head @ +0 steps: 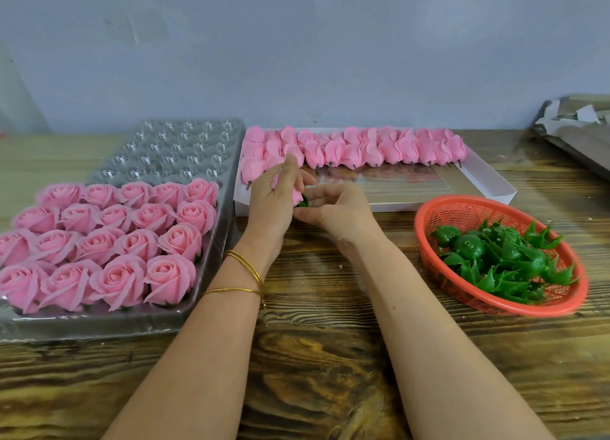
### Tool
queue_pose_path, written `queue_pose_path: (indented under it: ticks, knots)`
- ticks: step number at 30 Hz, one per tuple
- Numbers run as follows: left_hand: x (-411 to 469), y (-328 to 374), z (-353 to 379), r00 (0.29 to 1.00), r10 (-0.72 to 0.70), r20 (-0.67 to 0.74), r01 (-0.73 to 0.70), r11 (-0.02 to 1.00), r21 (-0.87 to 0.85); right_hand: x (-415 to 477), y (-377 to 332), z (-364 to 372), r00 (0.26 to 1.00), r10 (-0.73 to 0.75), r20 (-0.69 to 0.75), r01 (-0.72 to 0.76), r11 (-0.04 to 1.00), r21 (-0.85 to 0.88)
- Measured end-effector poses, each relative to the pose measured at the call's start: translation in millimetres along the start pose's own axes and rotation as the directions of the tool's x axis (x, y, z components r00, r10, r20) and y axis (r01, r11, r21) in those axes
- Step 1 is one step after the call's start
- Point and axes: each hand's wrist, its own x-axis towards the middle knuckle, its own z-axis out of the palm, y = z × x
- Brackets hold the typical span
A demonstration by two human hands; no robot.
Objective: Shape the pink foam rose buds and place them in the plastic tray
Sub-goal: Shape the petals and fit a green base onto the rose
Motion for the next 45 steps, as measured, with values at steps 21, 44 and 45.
queue_pose_path:
  ticks: [21, 44, 45]
  knots:
    - [-2.9, 3.6, -0.4, 1.0, 0.03, -0.005, -0.03, 1.0, 0.01, -2.5, -6.7, -0.3, 0.983, 0.155, 0.101, -0.181, 0.917, 0.355]
    - [-4.2, 5.9, -0.6, 0.999, 0.006, 0.033, -0.009, 0.996, 0.09, 1.0, -1.7, 1.9, 0.989, 0.146, -0.006, -0.143, 0.977, 0.158]
    - [-4.2, 5.5, -0.5, 0.999, 0.008, 0.035, -0.011, 0.996, 0.091, 0.7, -1.7, 1.7, 0.99, 0.139, 0.0, -0.137, 0.977, 0.161]
